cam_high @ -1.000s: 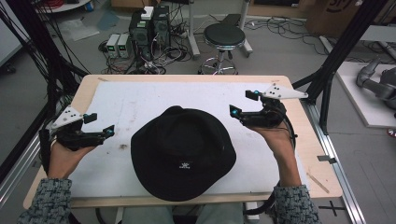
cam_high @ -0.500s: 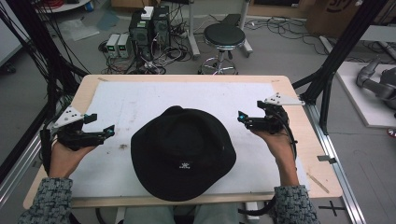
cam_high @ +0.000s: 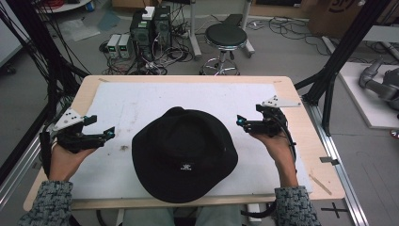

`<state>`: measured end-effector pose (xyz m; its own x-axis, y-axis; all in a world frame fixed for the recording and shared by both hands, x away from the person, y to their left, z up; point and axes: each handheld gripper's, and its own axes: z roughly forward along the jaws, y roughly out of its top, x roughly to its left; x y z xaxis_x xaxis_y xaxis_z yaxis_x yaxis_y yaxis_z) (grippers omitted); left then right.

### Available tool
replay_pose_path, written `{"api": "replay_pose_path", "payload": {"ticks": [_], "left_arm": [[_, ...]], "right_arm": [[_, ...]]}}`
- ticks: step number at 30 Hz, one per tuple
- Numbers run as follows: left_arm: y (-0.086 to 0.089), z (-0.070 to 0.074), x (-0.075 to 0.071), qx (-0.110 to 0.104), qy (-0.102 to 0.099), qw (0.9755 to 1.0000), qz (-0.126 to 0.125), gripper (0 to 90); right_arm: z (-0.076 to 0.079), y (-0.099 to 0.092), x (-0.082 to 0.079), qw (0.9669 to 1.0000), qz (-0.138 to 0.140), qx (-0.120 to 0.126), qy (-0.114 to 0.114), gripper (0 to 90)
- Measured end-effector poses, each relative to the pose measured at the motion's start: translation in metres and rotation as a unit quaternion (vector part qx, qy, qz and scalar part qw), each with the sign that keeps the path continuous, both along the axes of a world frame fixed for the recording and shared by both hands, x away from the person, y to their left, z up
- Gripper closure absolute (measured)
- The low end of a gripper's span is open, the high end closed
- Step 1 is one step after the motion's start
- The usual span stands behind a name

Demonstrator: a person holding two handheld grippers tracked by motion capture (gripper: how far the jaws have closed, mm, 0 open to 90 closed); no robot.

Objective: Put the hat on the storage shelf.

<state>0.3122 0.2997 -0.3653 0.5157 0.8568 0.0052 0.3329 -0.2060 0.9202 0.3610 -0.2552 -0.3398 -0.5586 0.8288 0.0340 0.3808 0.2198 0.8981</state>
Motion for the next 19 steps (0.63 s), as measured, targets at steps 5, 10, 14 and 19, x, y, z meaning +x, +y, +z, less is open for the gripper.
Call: {"api": "replay_pose_path", "payload": {"ticks": [5, 10, 14, 19], "left_arm": [[0.0007, 0.0002, -0.0003, -0.002, 0.001, 1.0000, 0.001, 17.2], [-0.0010, 0.0006, 0.0004, -0.001, 0.000, 1.0000, -0.001, 17.2], [-0.0020, 0.0008, 0.0005, -0.001, 0.000, 1.0000, -0.002, 17.2], [-0.0012, 0.0006, 0.0007, -0.002, -0.001, 1.0000, 0.001, 17.2]], "right_arm": [[-0.0016, -0.0020, 0.0010, 1.0000, -0.002, 0.002, 0.004, 12.5], [-0.0027, -0.0042, 0.0006, 1.0000, -0.004, 0.002, 0.005, 12.4], [-0.0019, -0.0056, -0.0004, 1.0000, -0.005, 0.005, 0.002, 12.5], [-0.0019, -0.0058, -0.0010, 1.0000, -0.006, 0.003, 0.002, 12.5]]}}
